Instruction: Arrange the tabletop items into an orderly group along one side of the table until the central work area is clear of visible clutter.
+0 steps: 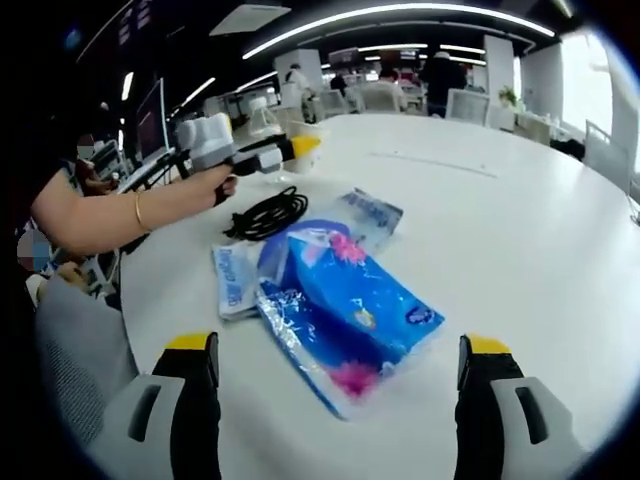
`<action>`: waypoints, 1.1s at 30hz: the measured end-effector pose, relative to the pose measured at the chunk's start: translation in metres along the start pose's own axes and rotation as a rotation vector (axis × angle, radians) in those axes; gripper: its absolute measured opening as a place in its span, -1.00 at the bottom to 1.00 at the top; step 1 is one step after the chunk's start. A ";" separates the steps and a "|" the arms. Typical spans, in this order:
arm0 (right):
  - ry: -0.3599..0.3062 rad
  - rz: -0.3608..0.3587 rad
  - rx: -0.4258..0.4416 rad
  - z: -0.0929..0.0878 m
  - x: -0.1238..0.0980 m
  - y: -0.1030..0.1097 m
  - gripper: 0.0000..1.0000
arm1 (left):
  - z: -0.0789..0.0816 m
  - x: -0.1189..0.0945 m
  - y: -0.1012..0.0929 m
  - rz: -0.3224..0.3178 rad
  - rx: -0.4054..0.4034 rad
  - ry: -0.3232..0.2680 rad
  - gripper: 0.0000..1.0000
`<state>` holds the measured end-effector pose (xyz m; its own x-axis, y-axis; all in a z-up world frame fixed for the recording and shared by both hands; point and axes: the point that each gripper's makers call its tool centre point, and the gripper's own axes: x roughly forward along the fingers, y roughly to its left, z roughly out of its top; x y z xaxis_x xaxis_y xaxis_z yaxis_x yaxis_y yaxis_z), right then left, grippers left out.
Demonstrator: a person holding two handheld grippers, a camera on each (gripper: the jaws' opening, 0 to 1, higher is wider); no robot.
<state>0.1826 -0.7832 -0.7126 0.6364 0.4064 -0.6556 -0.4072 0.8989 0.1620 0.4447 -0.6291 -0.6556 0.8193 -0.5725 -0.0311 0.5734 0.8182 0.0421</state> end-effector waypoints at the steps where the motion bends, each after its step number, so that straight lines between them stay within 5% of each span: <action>1: 0.002 0.000 0.000 0.000 0.000 0.000 0.96 | -0.001 0.002 0.001 0.002 0.005 0.004 -0.18; 19: 0.006 -0.002 -0.003 -0.003 0.001 -0.001 0.96 | -0.025 0.007 0.013 0.028 0.048 0.084 -0.18; 33: 0.000 0.003 0.000 -0.001 0.003 0.000 0.95 | -0.027 -0.001 0.010 0.040 0.019 0.094 -0.17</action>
<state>0.1837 -0.7821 -0.7149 0.6350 0.4088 -0.6555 -0.4089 0.8978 0.1638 0.4496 -0.6190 -0.6816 0.8384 -0.5312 -0.1221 0.5407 0.8388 0.0637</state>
